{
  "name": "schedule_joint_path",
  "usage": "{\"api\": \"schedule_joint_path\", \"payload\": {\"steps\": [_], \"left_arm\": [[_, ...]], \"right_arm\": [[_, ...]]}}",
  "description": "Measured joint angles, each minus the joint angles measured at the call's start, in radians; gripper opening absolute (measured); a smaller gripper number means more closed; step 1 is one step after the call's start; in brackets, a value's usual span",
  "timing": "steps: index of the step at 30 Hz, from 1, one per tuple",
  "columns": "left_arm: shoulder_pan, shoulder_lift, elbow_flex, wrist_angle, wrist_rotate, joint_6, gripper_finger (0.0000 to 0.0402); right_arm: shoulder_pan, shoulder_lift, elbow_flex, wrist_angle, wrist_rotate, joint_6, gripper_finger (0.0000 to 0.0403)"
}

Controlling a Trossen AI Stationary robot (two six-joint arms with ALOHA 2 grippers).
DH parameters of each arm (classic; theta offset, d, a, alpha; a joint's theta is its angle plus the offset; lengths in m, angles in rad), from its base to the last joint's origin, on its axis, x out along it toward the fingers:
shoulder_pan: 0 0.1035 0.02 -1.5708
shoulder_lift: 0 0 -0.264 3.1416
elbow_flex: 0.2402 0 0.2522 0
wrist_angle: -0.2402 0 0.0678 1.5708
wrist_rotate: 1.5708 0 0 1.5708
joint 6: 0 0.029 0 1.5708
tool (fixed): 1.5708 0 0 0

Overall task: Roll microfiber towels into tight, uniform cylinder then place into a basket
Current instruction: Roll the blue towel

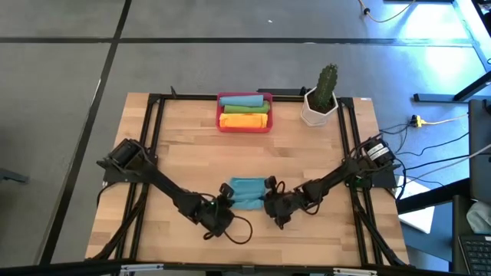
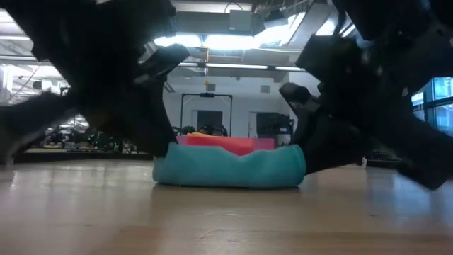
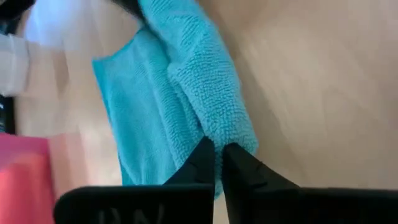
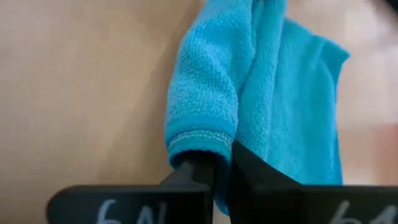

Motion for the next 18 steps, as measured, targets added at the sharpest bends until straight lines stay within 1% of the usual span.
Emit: {"api": "schedule_joint_path", "payload": {"steps": [4,7,10,12,14,16,18], "left_arm": [[0.006,-0.045,0.000,-0.008,0.055,-0.076,0.0001],[0.026,-0.075,-0.007,-0.009,0.122,-0.140,0.0001],[0.055,-0.089,-0.033,0.002,0.199,-0.207,0.0000],[0.075,-0.092,-0.058,0.040,0.252,-0.249,0.0000],[0.098,-0.092,-0.095,0.100,0.307,-0.276,0.0000],[0.122,-0.093,-0.130,0.170,0.366,-0.287,0.0000],[0.145,-0.095,-0.157,0.234,0.414,-0.304,0.0000]], "right_arm": [[-0.015,-0.032,0.000,-0.008,-0.116,0.111,0.0009],[-0.036,-0.055,-0.001,-0.020,-0.189,0.198,0.0009],[-0.064,-0.059,-0.021,0.007,-0.284,0.292,0.0009],[-0.082,-0.060,-0.039,0.021,-0.340,0.357,0.0009],[-0.097,-0.060,-0.058,0.031,-0.373,0.415,0.0009],[-0.109,-0.062,-0.078,0.064,-0.408,0.462,0.0009],[-0.120,-0.062,-0.099,0.112,-0.466,0.499,0.0009]]}}
